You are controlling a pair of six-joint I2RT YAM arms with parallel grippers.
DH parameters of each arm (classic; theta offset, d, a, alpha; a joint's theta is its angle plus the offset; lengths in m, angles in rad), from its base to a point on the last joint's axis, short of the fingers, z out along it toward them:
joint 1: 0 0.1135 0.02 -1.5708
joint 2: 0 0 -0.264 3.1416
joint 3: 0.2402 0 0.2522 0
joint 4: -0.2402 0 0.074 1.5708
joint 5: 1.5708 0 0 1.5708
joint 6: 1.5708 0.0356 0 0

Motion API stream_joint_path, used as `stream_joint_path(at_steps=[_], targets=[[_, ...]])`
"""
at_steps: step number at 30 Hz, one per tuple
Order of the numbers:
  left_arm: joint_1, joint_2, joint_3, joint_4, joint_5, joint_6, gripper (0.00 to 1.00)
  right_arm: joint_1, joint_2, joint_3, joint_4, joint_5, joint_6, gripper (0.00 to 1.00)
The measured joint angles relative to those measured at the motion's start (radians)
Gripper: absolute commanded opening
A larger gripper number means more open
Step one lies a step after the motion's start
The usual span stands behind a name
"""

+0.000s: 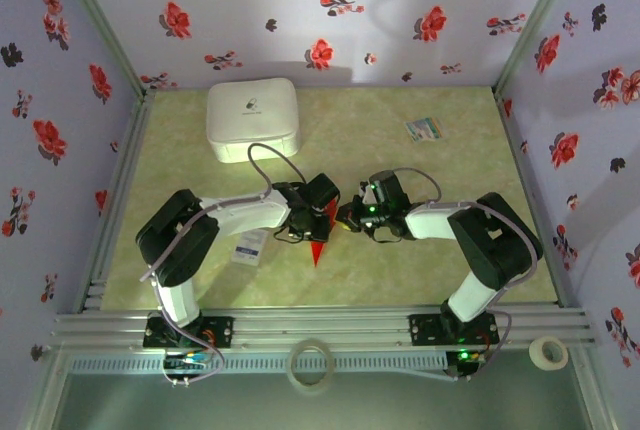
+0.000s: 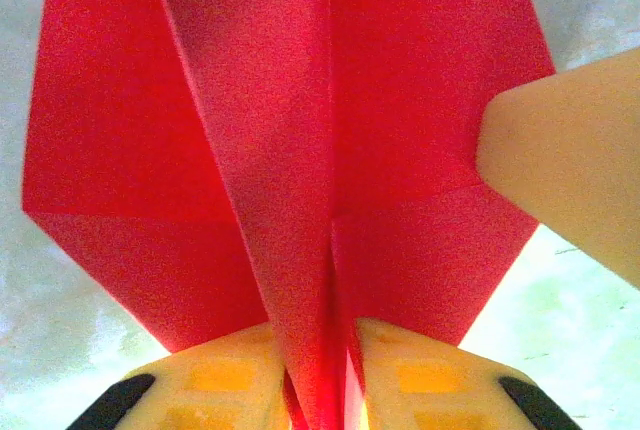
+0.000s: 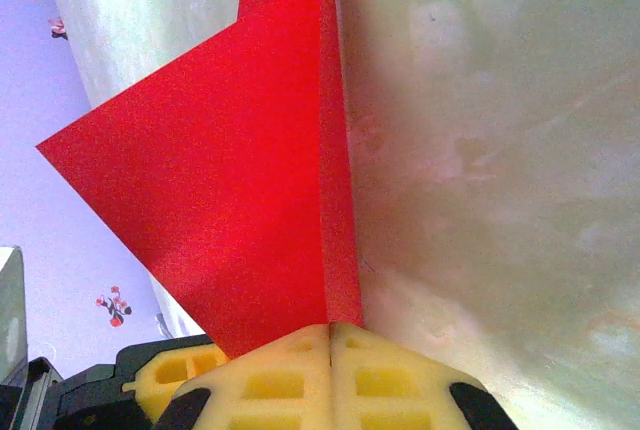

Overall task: Fold a paper plane with a square sheet of paper (pick it up from the middle)
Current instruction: Move a paper plane to the center of the table.

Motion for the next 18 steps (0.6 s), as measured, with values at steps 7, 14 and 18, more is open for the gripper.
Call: stream_joint_path(at_steps=[7,14,18], targets=[[0.000,0.010,0.000,0.008,0.000,0.000,0.21,0.000,0.000,0.000,0.000,0.000,0.000,0.00],[0.000,0.021,0.000,0.015,0.000,0.000,0.17,0.000,0.002,0.000,0.000,0.000,0.000,0.02],[0.000,0.027,0.000,0.017,0.000,0.000,0.15,0.000,0.002,0.000,0.000,0.000,0.000,0.06]])
